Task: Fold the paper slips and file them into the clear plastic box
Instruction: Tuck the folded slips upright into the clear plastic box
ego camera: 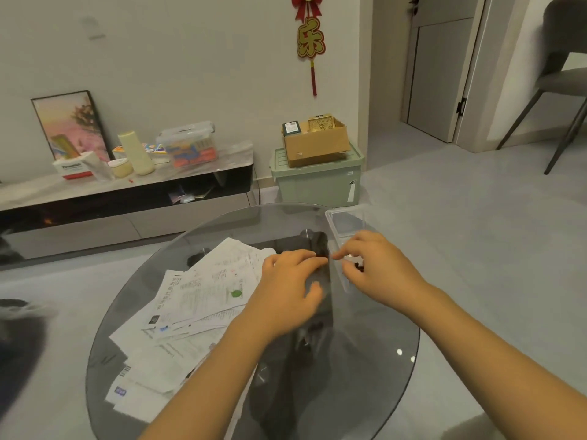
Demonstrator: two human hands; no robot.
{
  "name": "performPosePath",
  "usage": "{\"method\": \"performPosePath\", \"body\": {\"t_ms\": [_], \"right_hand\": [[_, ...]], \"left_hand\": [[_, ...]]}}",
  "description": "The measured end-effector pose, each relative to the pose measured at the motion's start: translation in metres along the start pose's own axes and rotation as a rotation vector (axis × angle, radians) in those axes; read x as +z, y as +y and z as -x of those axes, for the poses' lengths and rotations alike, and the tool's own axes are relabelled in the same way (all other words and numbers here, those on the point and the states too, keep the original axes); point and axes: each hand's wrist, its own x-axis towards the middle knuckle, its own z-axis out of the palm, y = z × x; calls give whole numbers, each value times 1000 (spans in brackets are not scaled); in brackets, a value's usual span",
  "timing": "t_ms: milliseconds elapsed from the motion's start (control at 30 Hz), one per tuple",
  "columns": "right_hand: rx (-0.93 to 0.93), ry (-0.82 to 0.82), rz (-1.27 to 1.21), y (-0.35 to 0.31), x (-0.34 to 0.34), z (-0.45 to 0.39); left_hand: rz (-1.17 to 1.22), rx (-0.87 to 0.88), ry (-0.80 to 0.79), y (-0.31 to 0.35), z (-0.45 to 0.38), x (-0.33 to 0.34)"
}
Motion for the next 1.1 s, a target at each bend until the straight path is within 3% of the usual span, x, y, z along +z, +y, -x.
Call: {"method": "performPosePath", "body": {"t_ms": [333, 500, 633, 1000, 1100], "right_hand": [[-177, -249, 74, -52, 67, 2], [-197, -327, 122, -60, 89, -7], [-207, -319, 148, -62, 95, -13], [-236, -371, 146, -58, 97, -9], [-267, -433, 120, -56, 90, -3]], "left_hand": [[-76, -445, 0, -57, 78, 11], [-143, -548, -90, -84, 81, 19], [-132, -568, -150, -89, 83, 24], [-57, -377, 13, -76, 94, 14], [104, -373, 67, -71, 99, 14]]}}
